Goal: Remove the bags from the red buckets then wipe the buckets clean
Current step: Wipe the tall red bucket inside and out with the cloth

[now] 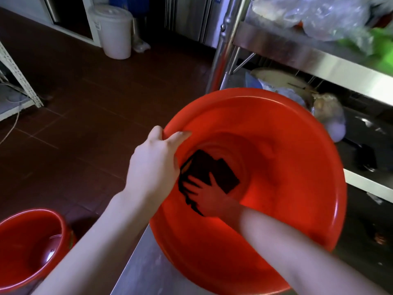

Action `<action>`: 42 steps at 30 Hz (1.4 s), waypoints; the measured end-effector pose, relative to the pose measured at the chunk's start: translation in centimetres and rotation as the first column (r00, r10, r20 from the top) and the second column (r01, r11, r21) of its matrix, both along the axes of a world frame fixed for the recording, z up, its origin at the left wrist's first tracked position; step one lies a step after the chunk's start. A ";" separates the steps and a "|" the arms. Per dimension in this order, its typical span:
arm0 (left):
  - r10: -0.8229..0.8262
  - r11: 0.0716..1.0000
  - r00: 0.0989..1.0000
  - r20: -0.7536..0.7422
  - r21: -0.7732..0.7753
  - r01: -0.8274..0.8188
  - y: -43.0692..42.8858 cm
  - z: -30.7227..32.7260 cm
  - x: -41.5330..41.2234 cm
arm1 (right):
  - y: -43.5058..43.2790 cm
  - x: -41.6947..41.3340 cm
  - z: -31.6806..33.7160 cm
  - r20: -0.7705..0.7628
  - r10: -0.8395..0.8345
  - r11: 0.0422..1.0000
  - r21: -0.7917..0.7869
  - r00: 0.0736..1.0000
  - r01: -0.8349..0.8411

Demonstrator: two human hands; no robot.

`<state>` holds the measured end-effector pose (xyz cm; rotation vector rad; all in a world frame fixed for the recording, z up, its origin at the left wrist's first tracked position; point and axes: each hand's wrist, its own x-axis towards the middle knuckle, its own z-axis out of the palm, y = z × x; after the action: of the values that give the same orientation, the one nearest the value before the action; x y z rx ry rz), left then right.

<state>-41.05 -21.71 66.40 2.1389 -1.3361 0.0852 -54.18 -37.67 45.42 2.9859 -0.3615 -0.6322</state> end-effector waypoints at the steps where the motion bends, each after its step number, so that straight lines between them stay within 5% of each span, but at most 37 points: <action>1: 0.011 1.000 1.000 -0.011 0.002 -0.011 0.3 -0.2 0.3 | 0.3 -1.0 -0.7 -0.038 0.038 0.999 -0.027 0.999 -0.039; 6: 0.043 0.999 0.999 -0.017 0.002 -0.043 0.8 -0.6 0.5 | -1.0 -0.9 0.4 -0.108 0.115 0.976 -0.172 0.987 -0.133; 11: 0.018 1.000 1.000 0.005 0.006 -0.018 1.5 -0.8 -0.2 | -2.3 1.3 2.4 0.134 -0.146 0.980 -0.117 0.980 0.162; 15: 0.030 1.000 1.000 0.004 0.006 -0.030 1.5 -0.7 -0.3 | -6.7 0.6 6.0 0.240 -0.386 0.906 -0.084 0.891 0.415; 20: 0.050 0.999 0.999 0.001 -0.006 -0.050 1.4 -0.5 -1.2 | -8.5 -4.4 6.6 0.185 -0.426 0.893 -0.070 0.886 0.444; 27: 0.051 0.999 0.999 0.004 -0.019 -0.051 1.2 -0.5 -1.0 | -3.7 -7.1 3.4 0.040 -0.670 0.742 0.009 0.741 0.670; 31: 0.041 0.999 0.999 -0.006 -0.035 -0.042 1.1 -0.4 -1.3 | 0.1 -4.6 1.4 -0.035 -0.779 0.598 0.260 0.626 0.758; 33: 0.043 0.998 0.999 -0.009 -0.036 -0.043 1.1 -0.3 -1.5 | 1.2 -3.0 0.9 -0.054 -0.795 0.553 0.347 0.605 0.758; 39: 0.030 1.000 0.999 0.011 -0.006 -0.030 1.2 -0.3 -1.7 | 2.9 3.1 2.7 0.006 -0.623 0.695 0.463 0.782 0.550; 42: 0.030 1.000 0.999 0.022 0.009 -0.030 1.1 -0.3 -1.5 | 3.4 4.5 3.2 0.080 -0.656 0.659 0.545 0.751 0.518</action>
<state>-42.56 -20.60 66.14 2.1723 -1.3198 0.1150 -49.66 -34.31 48.63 3.4272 -1.4713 -0.3677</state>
